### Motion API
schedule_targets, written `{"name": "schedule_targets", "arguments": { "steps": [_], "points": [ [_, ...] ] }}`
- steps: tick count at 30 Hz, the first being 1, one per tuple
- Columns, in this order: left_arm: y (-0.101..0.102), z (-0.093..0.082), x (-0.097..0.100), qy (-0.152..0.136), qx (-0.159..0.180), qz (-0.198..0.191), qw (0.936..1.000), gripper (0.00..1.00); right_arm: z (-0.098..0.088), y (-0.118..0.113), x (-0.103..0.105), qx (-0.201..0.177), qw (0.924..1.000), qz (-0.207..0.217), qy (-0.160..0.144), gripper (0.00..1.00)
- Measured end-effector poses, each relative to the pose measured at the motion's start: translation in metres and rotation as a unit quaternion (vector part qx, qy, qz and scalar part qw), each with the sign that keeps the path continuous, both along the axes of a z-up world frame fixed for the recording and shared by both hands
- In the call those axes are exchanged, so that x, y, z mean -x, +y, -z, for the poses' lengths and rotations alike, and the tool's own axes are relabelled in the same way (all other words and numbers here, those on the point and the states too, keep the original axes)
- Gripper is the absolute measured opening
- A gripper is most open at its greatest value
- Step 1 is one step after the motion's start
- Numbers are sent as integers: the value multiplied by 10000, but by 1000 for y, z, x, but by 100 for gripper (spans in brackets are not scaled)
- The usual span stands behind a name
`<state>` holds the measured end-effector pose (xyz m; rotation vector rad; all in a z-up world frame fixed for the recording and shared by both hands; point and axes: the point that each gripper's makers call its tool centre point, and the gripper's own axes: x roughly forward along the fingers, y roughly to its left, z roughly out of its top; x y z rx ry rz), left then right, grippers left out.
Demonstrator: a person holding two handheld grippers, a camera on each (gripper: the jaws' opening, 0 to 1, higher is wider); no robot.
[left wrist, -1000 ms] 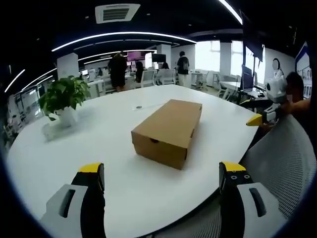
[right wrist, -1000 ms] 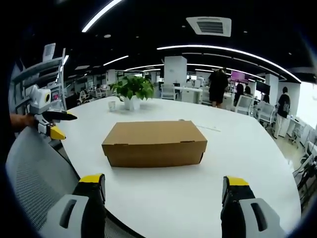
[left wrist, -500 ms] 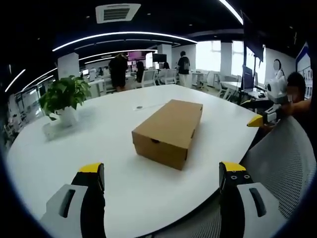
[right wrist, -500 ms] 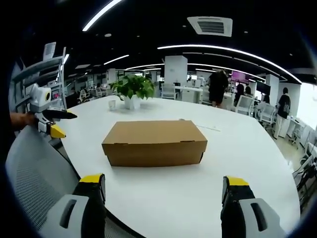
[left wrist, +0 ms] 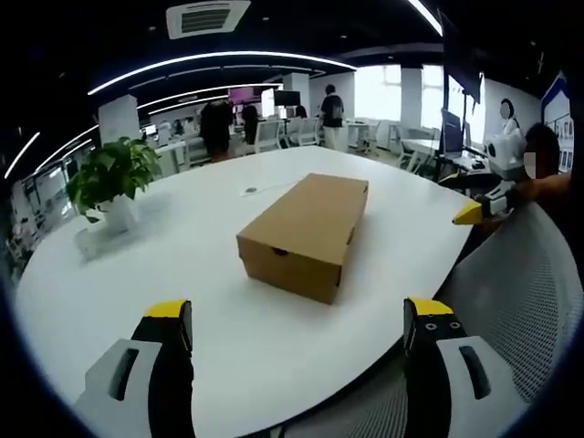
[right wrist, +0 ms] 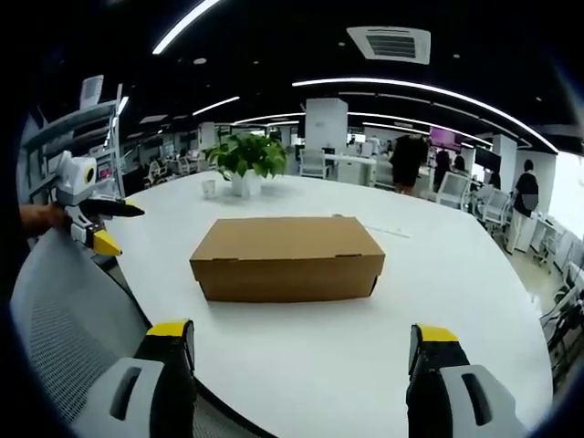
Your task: Operate the shoe box by opening the lid, removing the specified soft item, and placing it in the target area until the item is outside and the box remains undamaged.
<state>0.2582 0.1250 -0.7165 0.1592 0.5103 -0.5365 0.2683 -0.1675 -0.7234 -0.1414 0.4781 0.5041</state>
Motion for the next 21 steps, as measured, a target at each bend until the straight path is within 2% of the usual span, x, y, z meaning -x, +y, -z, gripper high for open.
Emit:
{"name": "schedule_targets", "arguments": {
  "steps": [9,14,21],
  "points": [
    [-7,-8,-2,20,-212,-3,9998,100,0,4,3,-13,9999,-128,85,97],
    [-5,-13,-5,91,-132,-150,9998,100,-2,3,3,-15,9999,-140,97,95],
    [-11,-16,-10,122,-196,-111,9997,100,-5,6,0,47,9996,-251,88,95]
  ]
}}
